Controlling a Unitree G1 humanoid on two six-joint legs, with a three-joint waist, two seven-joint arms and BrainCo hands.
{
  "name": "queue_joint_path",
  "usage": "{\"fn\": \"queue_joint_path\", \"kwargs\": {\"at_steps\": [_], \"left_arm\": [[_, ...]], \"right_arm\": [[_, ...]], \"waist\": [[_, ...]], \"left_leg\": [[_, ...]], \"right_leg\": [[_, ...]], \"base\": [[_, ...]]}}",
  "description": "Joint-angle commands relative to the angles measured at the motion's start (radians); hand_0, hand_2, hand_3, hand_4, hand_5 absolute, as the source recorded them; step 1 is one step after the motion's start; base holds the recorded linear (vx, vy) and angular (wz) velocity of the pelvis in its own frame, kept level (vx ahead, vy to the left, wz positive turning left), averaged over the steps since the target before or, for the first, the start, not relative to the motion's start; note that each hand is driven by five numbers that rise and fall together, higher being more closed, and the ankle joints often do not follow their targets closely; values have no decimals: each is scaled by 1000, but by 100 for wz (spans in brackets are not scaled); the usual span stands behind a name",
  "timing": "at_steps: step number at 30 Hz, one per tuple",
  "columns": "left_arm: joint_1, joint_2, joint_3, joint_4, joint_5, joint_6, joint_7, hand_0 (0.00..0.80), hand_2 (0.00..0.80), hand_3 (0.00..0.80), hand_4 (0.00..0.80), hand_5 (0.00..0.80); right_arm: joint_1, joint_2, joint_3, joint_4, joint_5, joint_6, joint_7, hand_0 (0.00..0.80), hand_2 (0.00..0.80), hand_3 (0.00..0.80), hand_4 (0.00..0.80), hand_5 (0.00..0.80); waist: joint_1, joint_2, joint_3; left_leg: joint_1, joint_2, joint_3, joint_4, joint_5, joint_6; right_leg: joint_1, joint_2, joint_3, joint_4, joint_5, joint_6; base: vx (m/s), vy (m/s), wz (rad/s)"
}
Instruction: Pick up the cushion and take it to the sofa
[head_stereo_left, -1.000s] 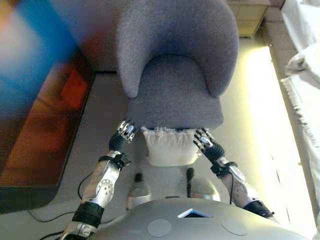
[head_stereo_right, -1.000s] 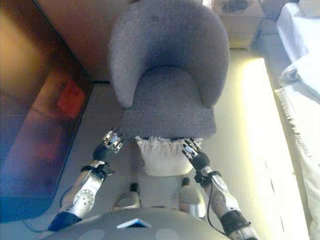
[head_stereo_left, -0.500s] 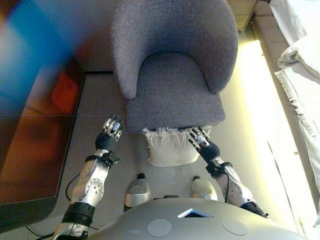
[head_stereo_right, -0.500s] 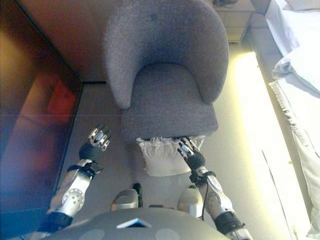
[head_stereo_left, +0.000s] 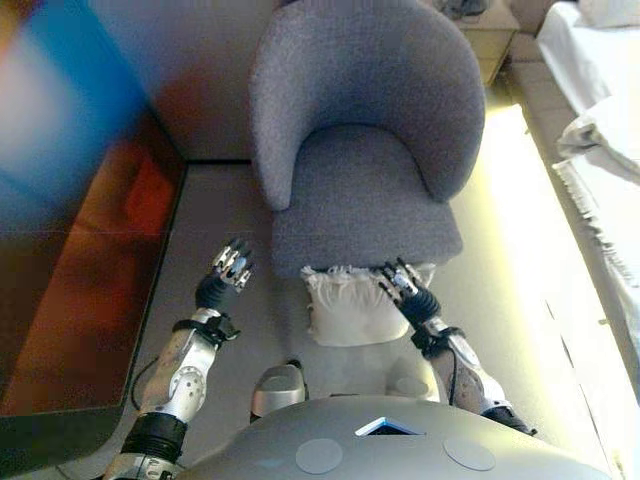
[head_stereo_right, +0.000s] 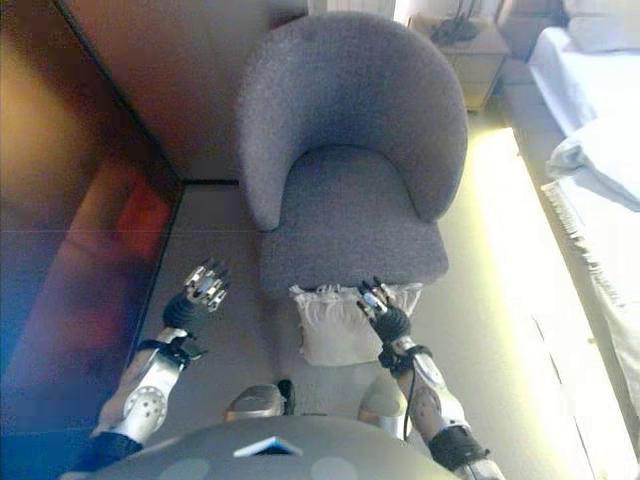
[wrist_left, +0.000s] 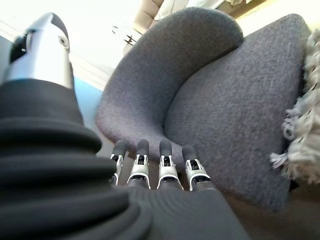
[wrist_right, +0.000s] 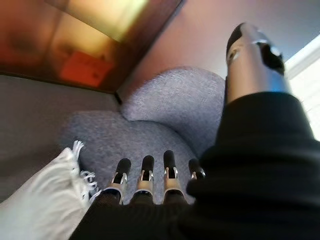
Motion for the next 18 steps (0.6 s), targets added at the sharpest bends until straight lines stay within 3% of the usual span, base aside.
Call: {"fn": "queue_joint_path", "kwargs": {"at_steps": [1,4,6,8,10,13,16,17,18], "left_arm": [[-5,34,27,-111,9,-76,-15,0,0,0,0,0],[9,37,37,-129,-7,-65,-29,0,0,0,0,0],[15,28,39,-122,3,-65,-46,0,0,0,0,0],[14,11,39,-125,15,-46,-15,0,0,0,0,0],[11,-5,33,-139,5,-31,14,0,0,0,0,0],[-11,-23,11,-126,20,-17,33,0,0,0,0,0],[-49,-29,-14,-105,12,-6,4,0,0,0,0,0],[-65,-32,-20,-98,26,1,-6,0,0,0,0,0],[-71,-32,-24,-96,36,-1,-4,0,0,0,0,0]], "right_arm": [[-82,13,-9,-48,18,-17,27,0,0,0,0,0],[-105,13,-20,-38,16,3,37,0,0,0,0,0],[-111,12,-26,-33,7,16,44,0,0,0,0,0],[-112,6,-22,-57,-8,34,13,0,0,0,0,0],[-96,-16,-2,-91,-11,25,-9,0,0,0,0,0],[-83,-28,3,-86,-6,-15,0,0,0,0,0,0],[-85,-36,-5,-69,-17,-98,4,0,0,0,0,0],[-87,-36,-11,-72,-27,-117,-4,0,0,0,0,0],[-91,-37,-14,-75,-32,-122,-8,0,0,0,0,0]], "waist": [[-20,-31,54],[-24,-34,55],[-26,-34,48],[-32,-34,39],[-39,-31,40],[-34,-28,41],[-34,11,44],[-32,22,49],[-34,22,49]], "left_leg": [[4,38,-83,6,14,-24],[38,103,-83,1,10,-57],[49,160,-84,3,25,-78],[52,190,-106,38,48,-81],[33,221,-132,112,123,-88],[-40,196,-146,171,174,-78],[-62,146,-102,29,192,-84],[-77,144,-105,16,213,-92],[-74,138,-107,9,196,-89]], "right_leg": [[59,-42,24,-266,266,95],[71,-35,29,-309,276,121],[99,-3,28,-300,218,128],[107,36,25,-259,158,117],[119,86,38,-231,106,74],[143,109,-1,-236,90,35],[136,106,-32,-224,66,40],[140,102,-37,-219,53,41],[141,94,-40,-218,53,44]], "base": [[278,-326,-10],[266,-303,19],[307,-362,50],[217,-260,59],[155,-179,34],[104,-73,33],[-6,169,36],[-8,163,48],[23,128,62]]}}
